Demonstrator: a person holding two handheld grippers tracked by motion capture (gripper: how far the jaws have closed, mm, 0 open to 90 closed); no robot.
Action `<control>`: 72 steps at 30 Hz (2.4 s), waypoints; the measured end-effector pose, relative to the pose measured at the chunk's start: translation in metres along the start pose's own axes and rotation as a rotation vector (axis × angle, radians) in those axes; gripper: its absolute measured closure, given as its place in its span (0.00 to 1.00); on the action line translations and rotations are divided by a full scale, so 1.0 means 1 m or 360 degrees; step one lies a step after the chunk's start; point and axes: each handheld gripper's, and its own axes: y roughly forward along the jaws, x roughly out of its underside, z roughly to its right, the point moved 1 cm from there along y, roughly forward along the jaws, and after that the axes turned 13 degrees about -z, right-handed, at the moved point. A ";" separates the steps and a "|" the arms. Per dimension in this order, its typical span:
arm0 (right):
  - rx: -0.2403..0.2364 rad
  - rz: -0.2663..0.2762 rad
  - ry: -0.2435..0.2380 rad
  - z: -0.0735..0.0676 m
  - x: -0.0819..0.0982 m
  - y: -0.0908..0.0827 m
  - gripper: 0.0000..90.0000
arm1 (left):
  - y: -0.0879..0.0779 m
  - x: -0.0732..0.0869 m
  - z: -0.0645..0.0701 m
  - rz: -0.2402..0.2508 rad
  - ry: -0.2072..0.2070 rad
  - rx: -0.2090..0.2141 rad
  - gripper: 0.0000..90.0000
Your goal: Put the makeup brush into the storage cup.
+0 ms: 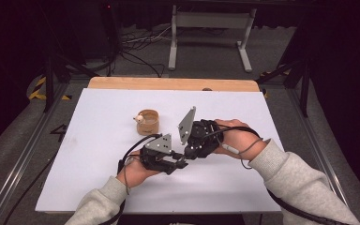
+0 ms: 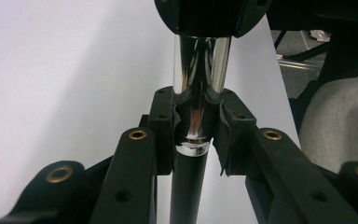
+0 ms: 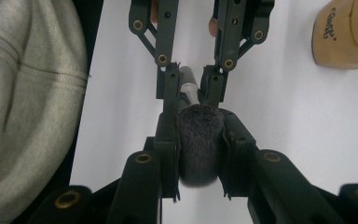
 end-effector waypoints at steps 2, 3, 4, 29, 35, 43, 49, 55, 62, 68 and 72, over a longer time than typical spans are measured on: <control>0.0002 0.0008 -0.0004 0.000 0.000 0.000 0.80 | -0.001 0.000 0.000 0.0003 0.0003 -0.0010 0.79; -0.0001 0.0015 -0.0004 0.000 0.001 -0.001 0.79 | -0.001 0.000 0.000 0.0004 0.0004 -0.0010 0.79; -0.0002 0.0021 -0.0007 0.000 0.001 -0.001 0.78 | -0.001 0.000 0.001 0.0005 0.0010 -0.0009 0.79; 0.0233 0.0568 0.0217 -0.008 0.037 -0.015 0.09 | -0.009 0.003 -0.002 0.0054 -0.0017 -0.0038 0.79; 0.0322 0.0737 0.0340 -0.013 0.057 -0.015 0.06 | -0.012 0.005 -0.003 0.0088 -0.0047 -0.0048 0.79; 0.0456 0.0949 0.0565 -0.022 0.089 -0.011 0.05 | -0.015 0.007 -0.005 0.0130 -0.0082 -0.0075 0.79; 0.0530 0.1067 0.0711 -0.029 0.112 -0.004 0.04 | -0.017 0.009 -0.006 0.0150 -0.0098 -0.0091 0.79; 0.0603 0.1185 0.0840 -0.034 0.133 0.006 0.04 | -0.018 0.009 -0.006 0.0158 -0.0101 -0.0104 0.79; 0.0654 0.1261 0.0936 -0.038 0.151 0.018 0.04 | -0.020 0.011 -0.008 0.0187 -0.0125 -0.0110 0.79; 0.0700 0.1290 0.1002 -0.041 0.163 0.029 0.04 | -0.023 0.012 -0.009 0.0218 -0.0147 -0.0130 0.79; 0.0724 0.1313 0.1027 -0.043 0.168 0.034 0.04 | -0.024 0.012 -0.009 0.0238 -0.0165 -0.0145 0.79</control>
